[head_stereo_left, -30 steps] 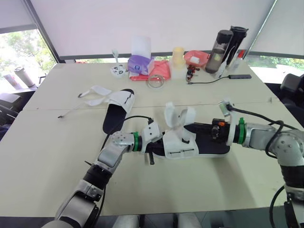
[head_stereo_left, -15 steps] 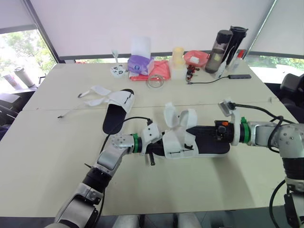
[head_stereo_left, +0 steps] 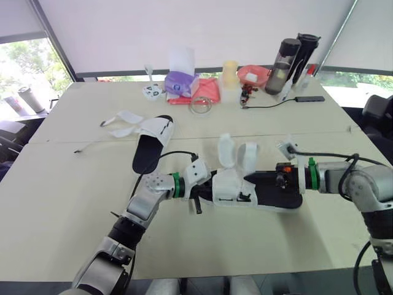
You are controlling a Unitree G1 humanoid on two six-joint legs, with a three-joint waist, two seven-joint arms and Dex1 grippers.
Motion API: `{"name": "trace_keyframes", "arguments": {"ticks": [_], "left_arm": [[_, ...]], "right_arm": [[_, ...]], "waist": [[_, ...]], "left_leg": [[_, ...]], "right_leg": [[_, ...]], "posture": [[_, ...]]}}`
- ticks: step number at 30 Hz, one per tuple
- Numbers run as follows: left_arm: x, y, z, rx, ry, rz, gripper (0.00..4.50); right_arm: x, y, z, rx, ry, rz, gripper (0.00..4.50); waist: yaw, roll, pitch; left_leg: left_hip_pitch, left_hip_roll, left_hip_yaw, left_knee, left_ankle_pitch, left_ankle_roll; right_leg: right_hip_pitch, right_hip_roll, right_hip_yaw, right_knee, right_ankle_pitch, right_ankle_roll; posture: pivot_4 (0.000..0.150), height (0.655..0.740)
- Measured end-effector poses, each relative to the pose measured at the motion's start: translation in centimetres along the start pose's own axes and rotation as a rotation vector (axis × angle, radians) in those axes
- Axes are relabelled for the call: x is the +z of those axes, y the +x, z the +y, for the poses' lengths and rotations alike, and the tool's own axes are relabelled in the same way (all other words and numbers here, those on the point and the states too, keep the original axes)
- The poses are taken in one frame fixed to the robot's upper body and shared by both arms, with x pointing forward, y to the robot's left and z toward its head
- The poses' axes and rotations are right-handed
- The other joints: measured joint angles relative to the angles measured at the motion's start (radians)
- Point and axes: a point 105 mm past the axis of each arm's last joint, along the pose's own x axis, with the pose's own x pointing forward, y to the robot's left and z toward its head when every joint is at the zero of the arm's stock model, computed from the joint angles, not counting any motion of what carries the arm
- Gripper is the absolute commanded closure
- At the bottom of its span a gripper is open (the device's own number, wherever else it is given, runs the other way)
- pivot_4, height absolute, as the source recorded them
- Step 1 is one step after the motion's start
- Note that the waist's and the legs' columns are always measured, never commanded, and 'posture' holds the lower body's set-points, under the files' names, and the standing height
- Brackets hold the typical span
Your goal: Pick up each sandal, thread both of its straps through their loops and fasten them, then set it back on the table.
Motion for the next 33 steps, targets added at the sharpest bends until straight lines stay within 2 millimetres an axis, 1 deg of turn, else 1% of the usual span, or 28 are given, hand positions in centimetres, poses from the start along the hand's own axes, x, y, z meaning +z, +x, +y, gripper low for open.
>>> {"name": "trace_keyframes", "arguments": {"ticks": [2, 5, 7, 10, 12, 15, 22, 27, 33], "left_arm": [[0.0, 0.0, 0.0, 0.001, -0.001, 0.000, 4.50], [0.0, 0.0, 0.0, 0.001, -0.003, 0.000, 4.50], [0.0, 0.0, 0.0, 0.001, -0.004, -0.001, 4.50], [0.0, 0.0, 0.0, 0.001, -0.006, 0.000, 4.50], [0.0, 0.0, 0.0, 0.001, -0.008, 0.000, 4.50], [-0.1, 0.0, 0.0, 0.000, -0.014, 0.001, 4.50], [-0.1, 0.0, 0.0, -0.002, -0.036, -0.005, 4.50], [0.0, 0.0, 0.0, -0.005, -0.036, -0.007, 4.50], [0.0, 0.0, -0.1, -0.007, -0.035, -0.007, 4.50]], "right_arm": [[0.0, 0.0, 0.3, 0.014, -0.075, 0.008, 4.42], [0.6, 0.1, 0.9, 0.038, -0.166, -0.008, 4.42], [0.7, 0.3, 1.2, 0.058, -0.185, -0.022, 4.42], [0.9, 0.5, 1.6, 0.076, -0.186, -0.043, 4.42], [1.4, 0.7, 2.1, 0.102, -0.179, -0.079, 4.42], [1.8, 0.6, 2.8, 0.123, -0.187, -0.088, 4.42], [1.9, 0.3, 3.6, 0.130, -0.206, -0.088, 4.42], [1.5, 0.1, 3.4, 0.118, -0.204, -0.072, 4.42], [0.9, -0.7, 3.2, 0.108, -0.197, -0.033, 4.42]], "waist": [[-0.001, 0.000, 0.000], [-0.001, 0.000, 0.000], [0.000, 0.000, 0.000], [0.000, 0.000, 0.000], [0.000, 0.000, 0.000], [0.002, 0.000, 0.000], [0.001, 0.000, 0.000], [0.001, 0.000, 0.000], [0.001, 0.000, 0.000]], "left_leg": [[0.000, 0.000, 0.000, 0.000, 0.000, 0.000], [0.000, 0.000, 0.000, 0.000, 0.000, 0.000], [0.000, 0.000, 0.000, 0.000, 0.000, 0.000], [0.000, 0.000, 0.000, 0.000, 0.000, 0.000], [0.000, 0.000, 0.000, 0.000, 0.000, 0.000], [0.000, 0.000, 0.000, 0.000, 0.000, 0.000], [0.000, 0.000, 0.000, 0.000, 0.000, 0.000], [0.000, 0.000, 0.000, 0.000, 0.000, 0.000], [0.000, 0.000, 0.000, 0.000, 0.000, 0.000]], "right_leg": [[0.000, 0.000, 0.000, 0.000, 0.000, 0.000], [0.000, 0.000, 0.000, 0.000, 0.000, 0.000], [0.000, 0.000, 0.000, 0.000, 0.000, 0.000], [0.000, 0.000, 0.000, 0.000, 0.000, 0.000], [0.000, 0.000, 0.000, 0.000, 0.000, 0.000], [0.000, 0.000, 0.000, 0.000, 0.000, 0.000], [0.000, 0.000, 0.000, 0.000, 0.000, 0.000], [0.000, 0.000, 0.000, 0.000, 0.000, 0.000], [0.000, 0.000, 0.000, 0.000, 0.000, 0.000]], "posture": [[0.150, 0.7400], [0.150, 0.7400], [0.150, 0.7400], [0.150, 0.7400], [0.150, 0.7400], [0.150, 0.7400], [0.150, 0.7400], [0.150, 0.7400], [0.150, 0.7400]]}}
